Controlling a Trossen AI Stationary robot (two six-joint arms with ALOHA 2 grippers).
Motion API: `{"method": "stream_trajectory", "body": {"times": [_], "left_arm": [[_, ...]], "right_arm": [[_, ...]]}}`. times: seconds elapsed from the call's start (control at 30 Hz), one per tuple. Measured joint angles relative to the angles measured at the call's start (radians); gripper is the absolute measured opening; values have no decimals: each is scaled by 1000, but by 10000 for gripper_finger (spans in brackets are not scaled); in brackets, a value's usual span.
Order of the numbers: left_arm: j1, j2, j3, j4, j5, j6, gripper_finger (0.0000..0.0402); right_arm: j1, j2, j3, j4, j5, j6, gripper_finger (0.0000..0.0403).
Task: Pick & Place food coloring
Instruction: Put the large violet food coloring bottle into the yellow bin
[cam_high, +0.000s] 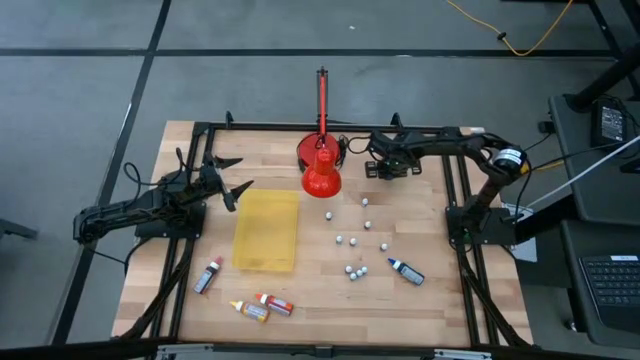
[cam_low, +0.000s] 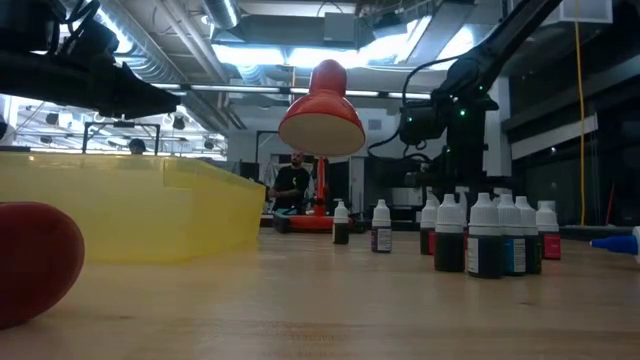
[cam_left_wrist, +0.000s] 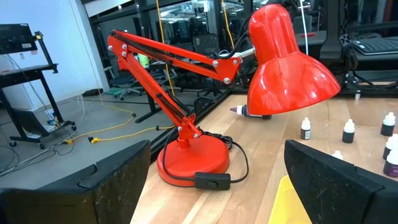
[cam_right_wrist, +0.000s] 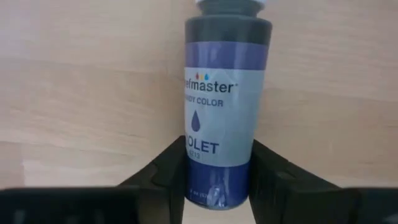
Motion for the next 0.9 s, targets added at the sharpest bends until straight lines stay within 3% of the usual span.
{"method": "stream_trajectory", "body": {"times": [0.2, 0.37, 0.63, 0.9], "left_arm": [[0, 0, 0, 0, 0, 0, 361], [0, 0, 0, 0, 0, 1, 361], [0, 0, 0, 0, 0, 1, 361], [0, 0, 0, 0, 0, 0, 361]], "right_arm": [[0, -94, 16, -25, 44, 20, 129], [3, -189, 120, -98, 108, -45, 129], [76, -238, 469, -200, 224, -267, 129], [215, -238, 765, -184, 285, -433, 129]]}}
